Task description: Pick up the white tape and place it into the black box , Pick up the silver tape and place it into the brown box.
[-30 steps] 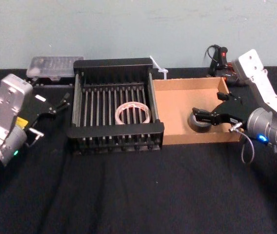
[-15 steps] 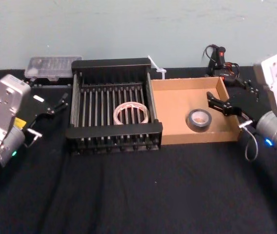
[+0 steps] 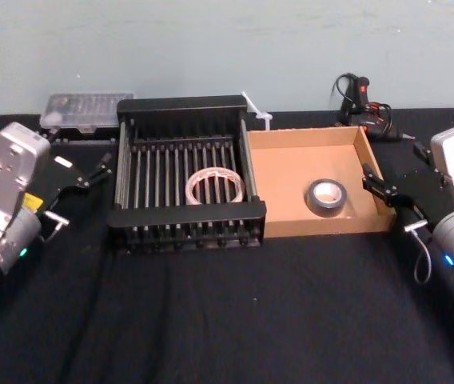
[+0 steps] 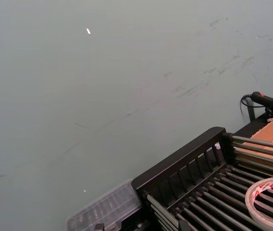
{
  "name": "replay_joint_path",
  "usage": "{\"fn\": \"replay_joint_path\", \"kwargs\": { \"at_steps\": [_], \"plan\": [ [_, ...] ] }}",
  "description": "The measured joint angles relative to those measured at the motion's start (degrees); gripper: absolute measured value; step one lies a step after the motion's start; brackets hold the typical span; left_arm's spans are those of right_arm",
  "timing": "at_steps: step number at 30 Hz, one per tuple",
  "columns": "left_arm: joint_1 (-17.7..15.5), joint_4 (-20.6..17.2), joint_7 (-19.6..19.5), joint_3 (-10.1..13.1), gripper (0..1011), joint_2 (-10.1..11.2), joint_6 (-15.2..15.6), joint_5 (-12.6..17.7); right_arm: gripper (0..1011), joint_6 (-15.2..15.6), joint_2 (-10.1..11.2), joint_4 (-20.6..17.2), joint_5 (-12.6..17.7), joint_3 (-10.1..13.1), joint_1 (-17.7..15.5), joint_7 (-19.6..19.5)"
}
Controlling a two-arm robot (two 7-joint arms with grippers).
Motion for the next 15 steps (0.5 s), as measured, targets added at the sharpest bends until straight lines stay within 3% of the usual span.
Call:
{"fn": "replay_joint_path", "kwargs": {
  "at_steps": [15],
  "plan": [
    [0.00,0.00,0.00,0.00,1001,0.00,0.00,0.00,1002,-0.64,-0.89,-0.05,-1.02,1.02,-0.63,-0.57]
  ]
}}
